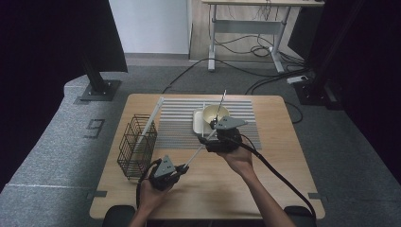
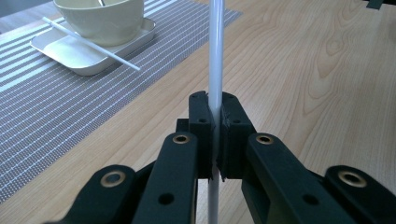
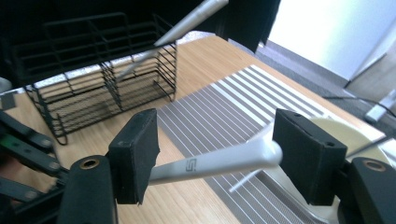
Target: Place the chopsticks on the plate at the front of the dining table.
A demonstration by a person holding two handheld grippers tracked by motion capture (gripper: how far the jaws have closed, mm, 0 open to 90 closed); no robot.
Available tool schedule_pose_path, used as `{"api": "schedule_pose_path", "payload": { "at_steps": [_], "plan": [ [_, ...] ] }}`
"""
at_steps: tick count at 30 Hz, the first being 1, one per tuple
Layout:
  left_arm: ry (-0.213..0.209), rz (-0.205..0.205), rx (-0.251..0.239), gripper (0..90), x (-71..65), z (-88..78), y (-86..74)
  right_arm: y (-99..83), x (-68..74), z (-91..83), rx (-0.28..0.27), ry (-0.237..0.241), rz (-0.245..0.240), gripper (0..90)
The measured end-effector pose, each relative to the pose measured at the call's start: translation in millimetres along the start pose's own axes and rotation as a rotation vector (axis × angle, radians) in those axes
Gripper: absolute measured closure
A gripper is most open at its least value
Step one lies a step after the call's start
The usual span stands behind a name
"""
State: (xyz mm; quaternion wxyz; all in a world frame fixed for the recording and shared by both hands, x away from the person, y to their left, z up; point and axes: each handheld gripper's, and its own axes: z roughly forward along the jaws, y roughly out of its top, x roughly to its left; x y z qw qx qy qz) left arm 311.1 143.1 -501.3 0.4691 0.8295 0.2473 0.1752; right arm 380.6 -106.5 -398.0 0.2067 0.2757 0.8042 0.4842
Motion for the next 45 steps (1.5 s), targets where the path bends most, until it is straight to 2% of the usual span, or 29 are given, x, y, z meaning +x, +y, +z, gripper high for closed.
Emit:
{"api": "schedule_pose_path", "payload": {
  "at_steps": [6,11,15,16,17,20,24,25,26,34,45],
  "plan": [
    [0.005,0.004,-0.012,85.3,0.5,-2.4,0.6,-14.3,-14.2,5.7,0.030,-0.030,0.035,30.3],
    [-0.001,0.003,-0.003,85.4,0.8,-2.1,0.7,-25.8,-23.8,11.5,0.055,-0.048,0.063,28.4],
    [-0.008,-0.006,0.006,85.4,0.9,-0.2,0.0,-27.0,-27.7,10.2,0.057,-0.063,0.095,17.9],
    [-0.008,-0.006,0.006,85.5,0.9,-0.2,0.0,-27.0,-27.7,10.2,0.057,-0.063,0.095,17.9],
    [-0.007,-0.015,0.009,85.5,2.1,-0.1,-0.7,-25.0,-29.5,6.5,0.053,-0.066,0.103,13.3],
    [-0.005,-0.023,0.013,85.5,3.5,0.1,-1.5,-23.3,-30.8,1.2,0.052,-0.072,0.098,12.1],
    [-0.002,-0.035,0.021,85.5,5.5,0.9,-2.6,-23.7,-31.9,-13.4,0.038,-0.096,0.073,1.9],
    [-0.002,-0.035,0.021,85.4,5.5,0.9,-2.6,-23.7,-31.9,-13.4,0.038,-0.096,0.073,1.9],
    [-0.001,-0.041,0.027,85.4,5.5,1.4,-2.6,-26.0,-32.3,-18.4,0.041,-0.119,0.063,0.0],
    [0.000,-0.041,0.039,85.4,5.8,3.4,-3.3,-45.4,-38.3,-33.3,0.070,-0.122,0.054,0.0],
    [0.004,-0.041,0.048,85.4,5.6,4.9,-3.8,-80.5,-43.9,-48.1,0.101,-0.132,0.074,0.0]
  ]
}}
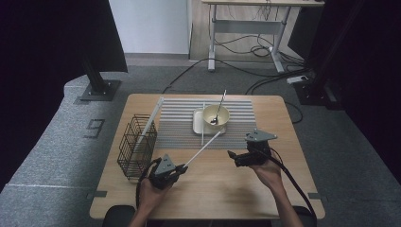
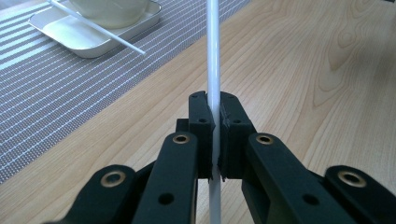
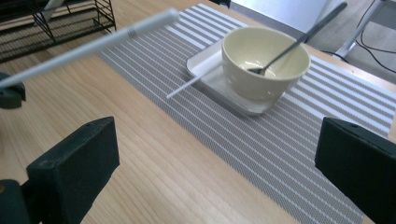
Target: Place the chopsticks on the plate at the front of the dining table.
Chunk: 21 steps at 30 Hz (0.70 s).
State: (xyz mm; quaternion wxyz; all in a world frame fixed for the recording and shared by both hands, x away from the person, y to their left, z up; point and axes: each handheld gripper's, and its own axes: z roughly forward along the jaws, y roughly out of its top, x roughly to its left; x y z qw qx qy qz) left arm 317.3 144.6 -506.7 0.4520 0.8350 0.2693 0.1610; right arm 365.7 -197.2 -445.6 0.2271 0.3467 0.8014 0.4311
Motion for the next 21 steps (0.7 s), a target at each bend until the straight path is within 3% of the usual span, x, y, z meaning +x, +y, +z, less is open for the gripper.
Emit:
{"api": "schedule_pose_path", "payload": {
  "at_steps": [6,21],
  "plan": [
    [0.001,-0.001,0.003,85.4,0.4,0.1,-0.3,-15.7,-5.6,-0.4,0.004,0.001,0.023,0.0],
    [0.003,-0.009,0.011,85.4,3.4,-1.1,-1.0,-65.6,-20.6,12.6,0.084,0.001,0.064,0.0]
  ]
}}
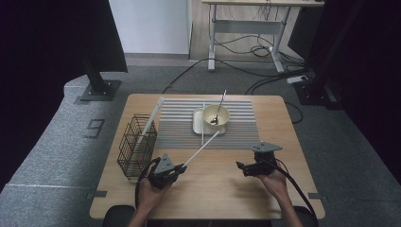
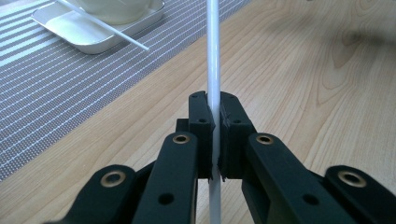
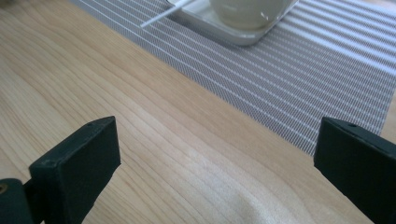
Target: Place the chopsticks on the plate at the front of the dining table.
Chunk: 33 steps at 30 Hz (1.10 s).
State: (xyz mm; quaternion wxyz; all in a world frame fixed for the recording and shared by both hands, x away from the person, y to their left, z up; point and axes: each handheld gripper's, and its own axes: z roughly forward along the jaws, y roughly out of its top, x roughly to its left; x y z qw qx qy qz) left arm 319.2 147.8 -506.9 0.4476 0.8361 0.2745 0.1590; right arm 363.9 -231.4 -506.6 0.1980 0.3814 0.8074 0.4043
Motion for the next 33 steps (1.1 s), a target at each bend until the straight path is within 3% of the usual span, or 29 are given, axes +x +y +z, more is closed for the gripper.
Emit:
{"api": "schedule_pose_path", "payload": {
  "at_steps": [12,18,33],
  "plan": [
    [0.001,-0.014,0.013,85.4,2.6,0.3,-0.7,-29.9,-7.7,21.8,0.090,0.015,0.031,0.1],
    [-0.001,-0.016,0.018,85.3,2.5,1.4,-0.7,-38.0,-6.5,32.3,0.133,0.025,0.024,0.0],
    [0.011,-0.031,0.052,85.4,9.7,9.2,9.5,-38.7,-4.3,33.9,0.137,0.022,0.008,0.0]
  ]
}}
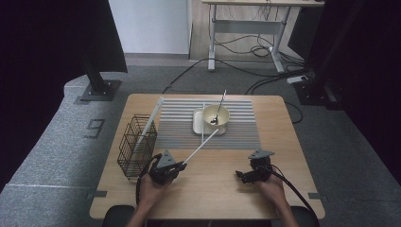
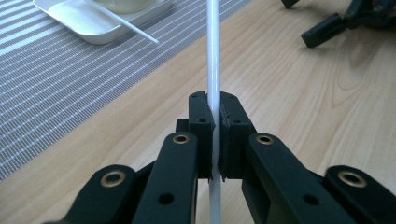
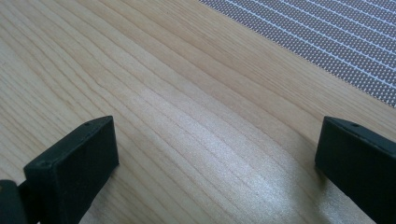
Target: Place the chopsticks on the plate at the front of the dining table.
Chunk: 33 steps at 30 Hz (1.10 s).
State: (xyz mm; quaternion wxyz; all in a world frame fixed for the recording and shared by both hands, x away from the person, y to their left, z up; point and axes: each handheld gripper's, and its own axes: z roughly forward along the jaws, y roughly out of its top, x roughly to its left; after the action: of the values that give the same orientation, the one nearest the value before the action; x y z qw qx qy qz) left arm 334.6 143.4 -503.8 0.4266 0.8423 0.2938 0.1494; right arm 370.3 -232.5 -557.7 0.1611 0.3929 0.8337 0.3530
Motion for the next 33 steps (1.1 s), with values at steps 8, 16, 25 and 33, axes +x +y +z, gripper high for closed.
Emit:
{"api": "schedule_pose_path", "payload": {
  "at_steps": [8,16,25,33],
  "plan": [
    [0.026,0.016,0.037,85.3,2.3,10.6,18.5,0.0,0.2,0.0,0.000,-0.001,0.002,0.0],
    [0.032,0.008,0.063,85.3,12.9,28.3,32.0,0.0,0.2,-0.1,0.000,-0.001,0.002,0.0],
    [0.036,-0.020,0.063,85.3,28.5,41.6,48.9,0.0,0.2,0.0,0.000,-0.002,0.002,0.0],
    [0.059,-0.038,0.085,85.3,42.0,53.2,59.8,0.0,0.3,0.0,0.000,-0.001,0.003,0.0]
  ]
}}
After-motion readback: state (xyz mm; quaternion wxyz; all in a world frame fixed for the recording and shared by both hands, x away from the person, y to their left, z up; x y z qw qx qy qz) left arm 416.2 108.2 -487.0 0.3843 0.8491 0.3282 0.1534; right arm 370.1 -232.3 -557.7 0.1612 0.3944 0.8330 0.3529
